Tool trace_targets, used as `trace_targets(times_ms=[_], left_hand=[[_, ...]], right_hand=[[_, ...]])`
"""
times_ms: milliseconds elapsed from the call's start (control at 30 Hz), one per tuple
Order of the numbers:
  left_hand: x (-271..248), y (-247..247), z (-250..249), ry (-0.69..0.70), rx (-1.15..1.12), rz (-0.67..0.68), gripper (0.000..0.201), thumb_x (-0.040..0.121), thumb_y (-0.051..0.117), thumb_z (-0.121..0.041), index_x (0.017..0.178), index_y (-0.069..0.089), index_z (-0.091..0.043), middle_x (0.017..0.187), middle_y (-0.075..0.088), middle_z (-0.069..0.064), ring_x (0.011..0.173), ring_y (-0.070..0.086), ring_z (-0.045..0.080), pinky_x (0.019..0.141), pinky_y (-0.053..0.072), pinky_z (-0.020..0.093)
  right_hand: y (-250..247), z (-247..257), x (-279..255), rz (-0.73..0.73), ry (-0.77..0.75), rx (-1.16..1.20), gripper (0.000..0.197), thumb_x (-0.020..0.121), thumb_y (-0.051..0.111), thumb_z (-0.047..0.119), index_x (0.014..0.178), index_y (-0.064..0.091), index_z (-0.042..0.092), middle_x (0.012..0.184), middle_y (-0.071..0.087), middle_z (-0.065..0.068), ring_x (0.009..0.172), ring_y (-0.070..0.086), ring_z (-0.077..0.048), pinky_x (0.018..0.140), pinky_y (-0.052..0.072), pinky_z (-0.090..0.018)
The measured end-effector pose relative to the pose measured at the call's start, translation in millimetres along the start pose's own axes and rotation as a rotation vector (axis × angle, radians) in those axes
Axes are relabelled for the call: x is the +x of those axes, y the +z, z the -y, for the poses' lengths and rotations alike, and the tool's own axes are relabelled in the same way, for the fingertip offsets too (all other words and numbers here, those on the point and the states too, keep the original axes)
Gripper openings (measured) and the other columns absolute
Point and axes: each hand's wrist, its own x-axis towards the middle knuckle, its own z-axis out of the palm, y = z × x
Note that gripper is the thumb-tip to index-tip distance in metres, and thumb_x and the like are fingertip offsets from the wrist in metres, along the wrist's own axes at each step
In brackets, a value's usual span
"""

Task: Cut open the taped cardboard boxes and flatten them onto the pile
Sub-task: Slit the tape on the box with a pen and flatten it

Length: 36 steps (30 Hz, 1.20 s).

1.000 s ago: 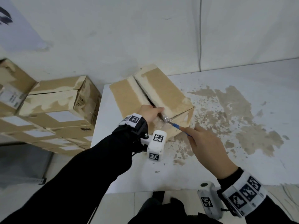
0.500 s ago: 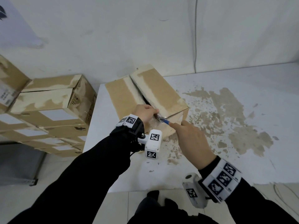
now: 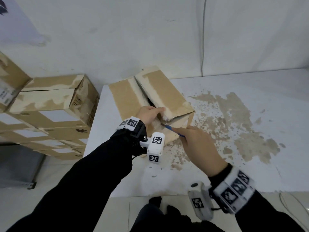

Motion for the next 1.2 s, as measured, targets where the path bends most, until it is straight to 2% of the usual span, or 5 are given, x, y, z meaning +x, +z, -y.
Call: trace_targets(times_ms=[200, 367, 567, 900, 1200], left_hand=[[9, -7, 1, 0.150, 0.308, 0.034, 0.038, 0.081, 0.074, -0.025, 0.061, 0.043, -0.018, 0.063, 0.050, -0.001, 0.064, 0.046, 0.017, 0.061, 0.035, 0.029], [7, -49, -19, 0.286, 0.735, 0.276, 0.021, 0.087, 0.068, -0.015, 0.077, 0.049, -0.012, 0.067, 0.051, -0.002, 0.061, 0.045, 0.012, 0.052, 0.034, 0.016], [16, -80, -49, 0.350, 1.390, 0.133, 0.015, 0.093, 0.048, -0.014, 0.105, 0.056, -0.019, 0.103, 0.059, -0.004, 0.104, 0.052, 0.022, 0.096, 0.030, 0.033], [-18, -11, -30, 0.546, 1.428, 0.409, 0.073, 0.078, 0.062, -0.060, 0.138, 0.040, -0.025, 0.132, 0.044, 0.003, 0.119, 0.045, 0.025, 0.101, 0.035, 0.042], [-14, -2, -25, 0.493, 1.326, 0.434, 0.091, 0.049, 0.084, -0.058, 0.121, 0.042, -0.023, 0.111, 0.036, -0.006, 0.109, 0.033, 0.017, 0.095, 0.033, 0.038]], right_hand=[[-26, -42, -13, 0.076, 0.078, 0.340, 0.033, 0.096, 0.049, 0.015, 0.120, 0.054, 0.037, 0.078, 0.065, 0.002, 0.049, 0.049, -0.005, 0.046, 0.038, -0.015], [-36, -96, -3, -0.220, 0.266, 0.629, 0.018, 0.098, 0.045, 0.018, 0.108, 0.060, 0.015, 0.082, 0.069, 0.003, 0.055, 0.049, -0.010, 0.052, 0.043, -0.024], [-25, -102, 34, -0.293, 0.395, 0.636, 0.017, 0.102, 0.035, 0.023, 0.106, 0.049, 0.015, 0.079, 0.050, 0.003, 0.064, 0.046, -0.015, 0.057, 0.036, -0.027], [13, -55, 6, 0.001, 0.523, 1.246, 0.016, 0.103, 0.031, 0.020, 0.094, 0.043, 0.015, 0.116, 0.054, 0.004, 0.106, 0.058, -0.017, 0.078, 0.057, -0.042], [-9, -84, -5, 0.044, 0.249, 0.538, 0.025, 0.099, 0.045, 0.022, 0.117, 0.051, 0.037, 0.075, 0.057, -0.003, 0.052, 0.044, -0.014, 0.046, 0.035, -0.019]])
